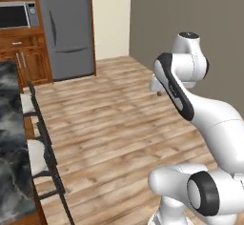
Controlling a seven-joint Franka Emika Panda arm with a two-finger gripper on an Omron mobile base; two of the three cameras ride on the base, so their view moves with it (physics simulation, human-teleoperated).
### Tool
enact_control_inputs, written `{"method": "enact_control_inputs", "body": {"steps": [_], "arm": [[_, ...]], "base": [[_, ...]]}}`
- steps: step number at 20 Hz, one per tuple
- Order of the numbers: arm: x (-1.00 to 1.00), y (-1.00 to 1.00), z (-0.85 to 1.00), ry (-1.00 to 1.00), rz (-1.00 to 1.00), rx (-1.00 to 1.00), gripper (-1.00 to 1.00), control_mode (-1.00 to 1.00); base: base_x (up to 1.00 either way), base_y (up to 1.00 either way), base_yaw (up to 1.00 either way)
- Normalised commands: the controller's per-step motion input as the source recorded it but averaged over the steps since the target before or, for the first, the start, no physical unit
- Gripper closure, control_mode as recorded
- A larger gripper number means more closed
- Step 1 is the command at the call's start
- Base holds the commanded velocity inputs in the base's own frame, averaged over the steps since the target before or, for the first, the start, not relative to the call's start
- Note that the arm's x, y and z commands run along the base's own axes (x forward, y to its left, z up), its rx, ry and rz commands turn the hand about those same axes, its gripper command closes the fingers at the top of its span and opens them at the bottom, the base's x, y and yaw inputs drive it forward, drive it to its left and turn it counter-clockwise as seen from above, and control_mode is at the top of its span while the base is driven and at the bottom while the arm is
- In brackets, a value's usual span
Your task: Navigate to the fridge.
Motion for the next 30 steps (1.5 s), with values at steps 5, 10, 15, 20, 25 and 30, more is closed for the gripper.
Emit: {"method": "enact_control_inputs", "body": {"steps": [5, 10, 15, 20, 25, 30], "arm": [[0.00, 0.00, 0.00, 0.00, 0.00, 0.00, -1.00, 1.00], [0.00, 0.00, 0.00, 0.00, 0.00, 0.00, -1.00, 1.00], [0.00, 0.00, 0.00, 0.00, 0.00, 0.00, -1.00, 1.00], [0.00, 0.00, 0.00, 0.00, 0.00, 0.00, -1.00, 1.00], [0.00, 0.00, 0.00, 0.00, 0.00, 0.00, -1.00, 1.00], [0.00, 0.00, 0.00, 0.00, 0.00, 0.00, -1.00, 1.00]], "base": [[1.00, -0.38, 0.20], [1.00, -0.27, 0.23], [1.00, -0.21, 0.20], [1.00, -0.18, 0.18], [1.00, -0.19, 0.15], [0.99, -0.24, 0.14]]}}
